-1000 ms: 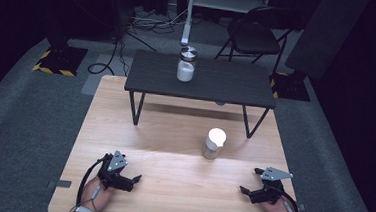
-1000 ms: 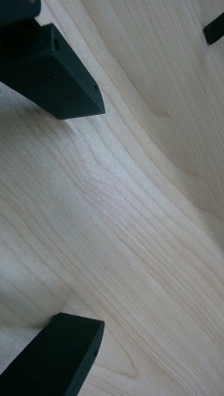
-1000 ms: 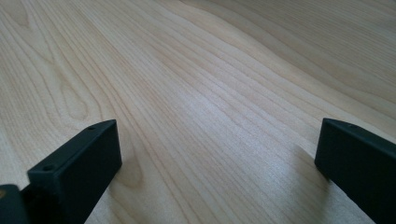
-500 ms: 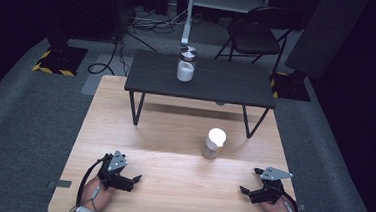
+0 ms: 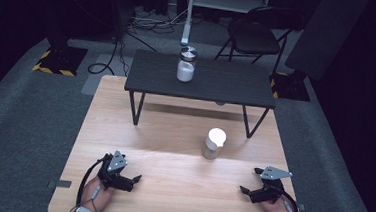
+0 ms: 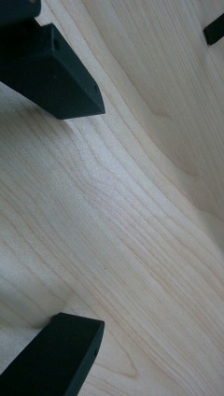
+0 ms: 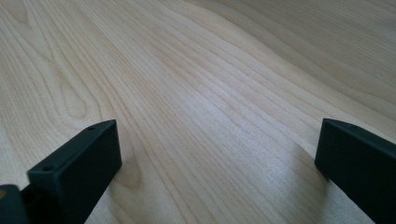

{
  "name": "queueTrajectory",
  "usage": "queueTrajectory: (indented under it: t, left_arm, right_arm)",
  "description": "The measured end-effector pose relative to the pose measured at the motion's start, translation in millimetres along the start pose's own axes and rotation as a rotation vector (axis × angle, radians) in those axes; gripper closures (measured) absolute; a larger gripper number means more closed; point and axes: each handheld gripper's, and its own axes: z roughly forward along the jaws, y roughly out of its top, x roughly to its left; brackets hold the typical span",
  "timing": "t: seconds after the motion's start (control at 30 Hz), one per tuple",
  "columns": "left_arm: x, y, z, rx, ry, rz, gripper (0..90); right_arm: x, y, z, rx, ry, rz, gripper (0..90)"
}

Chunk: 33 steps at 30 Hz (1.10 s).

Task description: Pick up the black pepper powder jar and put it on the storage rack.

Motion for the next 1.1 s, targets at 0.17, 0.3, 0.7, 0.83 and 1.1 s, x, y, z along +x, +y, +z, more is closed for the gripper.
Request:
queueTrajectory:
  t: [0.17,0.3,0.7,0.83,1.1]
  left_arm:
    - [0.0,0.0,0.0,0.0,0.0,0.0,0.0]
    - [0.0,-0.1,0.0,0.0,0.0,0.0,0.0]
    - [-1.1,-0.4,-0.2,-0.001,0.004,-0.002,0.0]
    - [-1.3,-0.4,-0.3,-0.001,0.005,-0.002,0.0]
    - [-1.5,-0.4,-0.2,-0.001,0.005,-0.003,0.0]
  right_arm:
    - [-1.5,4.4,-1.1,0.014,0.005,-0.005,0.0]
    - [-3.1,5.0,-4.9,-0.004,0.002,0.004,0.0]
    - [12.1,46.9,-34.9,-0.109,-0.017,-0.05,0.0]
    - [14.7,54.7,-44.0,-0.143,-0.014,-0.056,0.0]
    - [17.0,63.2,-54.4,-0.172,-0.021,-0.064,0.0]
